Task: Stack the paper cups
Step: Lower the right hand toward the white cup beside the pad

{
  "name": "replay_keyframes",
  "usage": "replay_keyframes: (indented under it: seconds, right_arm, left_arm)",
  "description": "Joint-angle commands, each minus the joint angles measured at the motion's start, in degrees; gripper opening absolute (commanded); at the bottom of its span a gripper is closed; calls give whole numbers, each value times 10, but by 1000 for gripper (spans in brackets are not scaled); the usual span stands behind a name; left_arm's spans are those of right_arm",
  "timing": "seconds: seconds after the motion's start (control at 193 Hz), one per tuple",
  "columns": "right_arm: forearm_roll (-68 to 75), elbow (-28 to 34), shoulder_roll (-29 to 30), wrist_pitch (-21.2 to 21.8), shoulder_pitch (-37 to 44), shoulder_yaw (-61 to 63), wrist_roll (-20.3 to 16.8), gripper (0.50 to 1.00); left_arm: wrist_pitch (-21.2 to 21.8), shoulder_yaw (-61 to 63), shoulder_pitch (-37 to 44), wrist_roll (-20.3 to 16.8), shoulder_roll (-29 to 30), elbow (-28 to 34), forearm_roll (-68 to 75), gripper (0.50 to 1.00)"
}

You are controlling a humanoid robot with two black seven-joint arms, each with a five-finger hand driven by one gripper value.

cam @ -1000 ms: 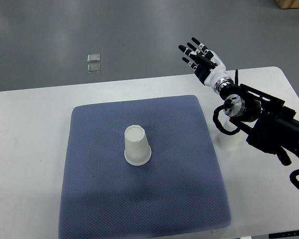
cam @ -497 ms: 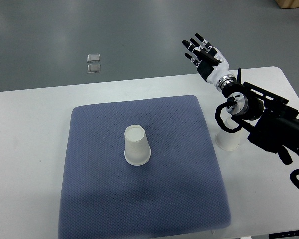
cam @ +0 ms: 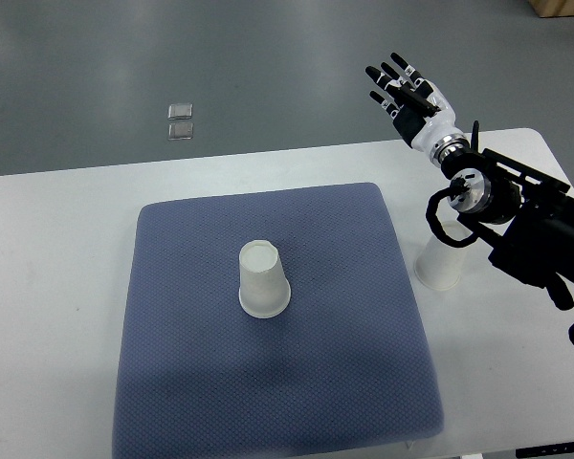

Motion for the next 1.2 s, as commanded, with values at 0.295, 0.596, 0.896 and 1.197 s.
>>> replay_keyframes:
  seconds: [0.295,0.596,0.896,1.197]
  right_arm:
    - [-123,12,-84,156,6,-1,2,921]
    - [-333,38,-243,311,48,-12,2,921]
    - [-630,190,-376,311,60,-33,3,919]
    - [-867,270,-429,297,61,-68,0,903]
  left_arm:
    - [0,0,0,0,0,0,0,1000]
    - [0,0,0,0,0,0,0,1000]
    - [0,0,0,0,0,0,0,1000]
    - [0,0,0,0,0,0,0,1000]
